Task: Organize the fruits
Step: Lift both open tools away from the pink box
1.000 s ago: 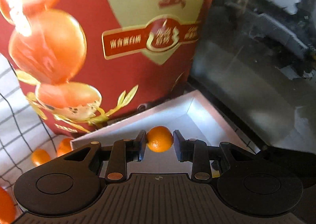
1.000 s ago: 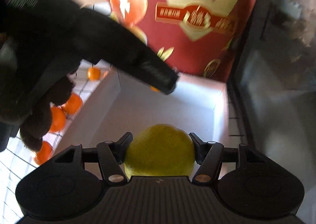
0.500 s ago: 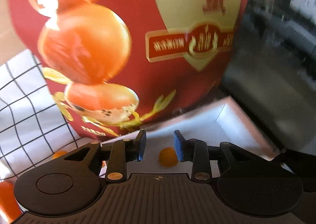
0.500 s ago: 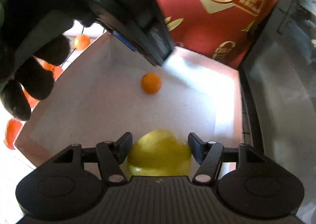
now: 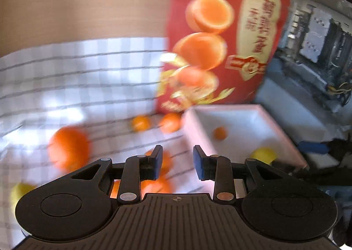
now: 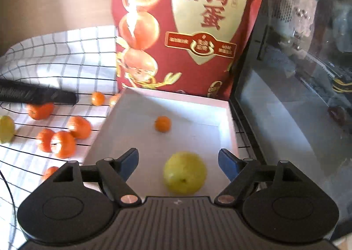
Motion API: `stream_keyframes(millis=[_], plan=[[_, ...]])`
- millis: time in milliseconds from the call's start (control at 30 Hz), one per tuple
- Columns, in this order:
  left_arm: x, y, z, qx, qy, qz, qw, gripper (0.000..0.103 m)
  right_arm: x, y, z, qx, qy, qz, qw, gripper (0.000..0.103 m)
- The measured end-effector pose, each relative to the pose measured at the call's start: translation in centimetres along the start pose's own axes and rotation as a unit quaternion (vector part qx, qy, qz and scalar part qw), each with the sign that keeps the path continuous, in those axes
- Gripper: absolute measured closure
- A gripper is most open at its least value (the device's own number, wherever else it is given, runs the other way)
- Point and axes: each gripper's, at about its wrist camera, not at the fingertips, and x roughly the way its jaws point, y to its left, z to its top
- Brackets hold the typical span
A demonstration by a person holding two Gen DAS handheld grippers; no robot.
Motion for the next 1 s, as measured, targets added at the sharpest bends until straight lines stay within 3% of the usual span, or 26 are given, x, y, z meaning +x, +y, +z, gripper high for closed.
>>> stream_keyframes(millis=[167,267,433,567,633,733,867,933,1000], plan=[[-4.3,5.5,-3.0,-0.042,-0.016,0.051,0.9977,0.068,-2.0,2.5,-1.2,0.027,-0.035,0.002,0.999,0.018],[-5.8,8.3,-4.1,-0.071,-0.024,0.079,0.9941,0.068,-3.0,4.6,-2.3,0.028,-0.034,0.014,0.999,0.018],[-8.3,13.1,-5.9,-0.138,-0.041,0.145,0.9790,0.068,-3.2,8.3,-4.0,-0.003,-0.007,0.029,1.000,0.018],[-9.4,16.6,-6.5,-0.181,-0.043,0.166,0.9684,0.068,-4.0,10.4,-5.9,-0.017,0.002,0.030,0.999,0.018],[-9.3,17.3,-6.5,-0.186,-0.035,0.159,0.9688,0.068,-4.3,11.0,-6.7,-0.016,0.013,0.039,0.999,0.018],[-8.7,16.6,-6.1,-0.166,-0.026,0.135,0.9765,0.068,-4.4,11.4,-7.7,-0.020,0.027,0.045,0.998,0.018],[-7.0,11.8,-5.3,-0.072,-0.010,0.044,0.9964,0.068,-4.4,11.8,-8.5,-0.023,0.039,0.051,0.998,0.018],[-5.7,9.0,-5.1,-0.030,0.013,0.008,0.9994,0.068,-4.3,12.0,-8.7,-0.023,0.042,0.052,0.998,0.018],[-4.1,6.6,-5.0,-0.005,0.024,-0.004,0.9997,0.067,-4.2,12.1,-8.7,-0.026,0.043,0.053,0.997,0.018]])
